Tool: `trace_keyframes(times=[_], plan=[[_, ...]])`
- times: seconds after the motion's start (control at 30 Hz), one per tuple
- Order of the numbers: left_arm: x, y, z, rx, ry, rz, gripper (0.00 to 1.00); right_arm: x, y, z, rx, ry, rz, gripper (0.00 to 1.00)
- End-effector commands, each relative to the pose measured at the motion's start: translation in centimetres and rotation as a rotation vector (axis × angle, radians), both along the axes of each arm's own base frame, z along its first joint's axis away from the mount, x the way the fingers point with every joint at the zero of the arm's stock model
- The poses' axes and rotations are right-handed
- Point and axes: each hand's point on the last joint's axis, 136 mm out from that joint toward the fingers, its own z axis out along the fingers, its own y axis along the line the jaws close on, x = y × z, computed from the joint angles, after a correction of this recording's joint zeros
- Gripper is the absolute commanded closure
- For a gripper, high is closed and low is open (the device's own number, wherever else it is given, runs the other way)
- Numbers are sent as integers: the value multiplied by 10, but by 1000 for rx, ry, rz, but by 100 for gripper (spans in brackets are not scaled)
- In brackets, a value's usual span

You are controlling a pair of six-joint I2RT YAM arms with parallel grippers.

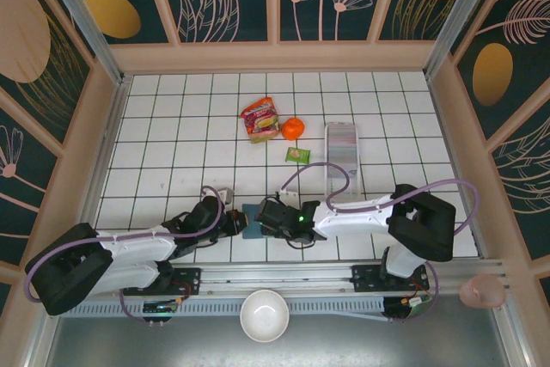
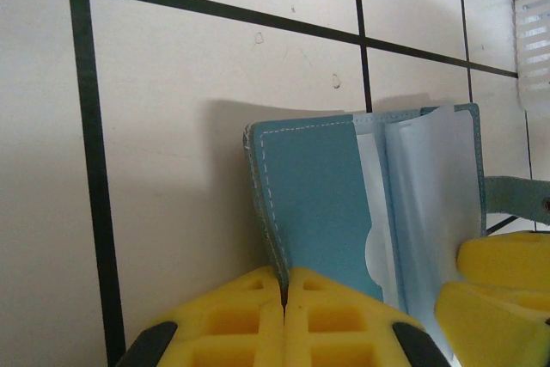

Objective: Put the credit cards into the card holder

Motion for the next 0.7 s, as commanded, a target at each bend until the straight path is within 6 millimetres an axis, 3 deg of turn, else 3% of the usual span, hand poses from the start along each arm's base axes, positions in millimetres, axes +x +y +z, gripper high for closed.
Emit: trace_keyframes(times=[0.0,0.3,0.47,0.67], plan=[[-10,8,-14,35,47,-3,100,-6,9,-11,61,40,15,44],[-10,9,-14,33,46,2,100,0,27,1,202,32,15,44],[-10,10,-16,35,49,4,100,3,37,17,293,5,21,44],[-11,10,-16,31,51,5,100,9,35,34,321,-30,-5,46]])
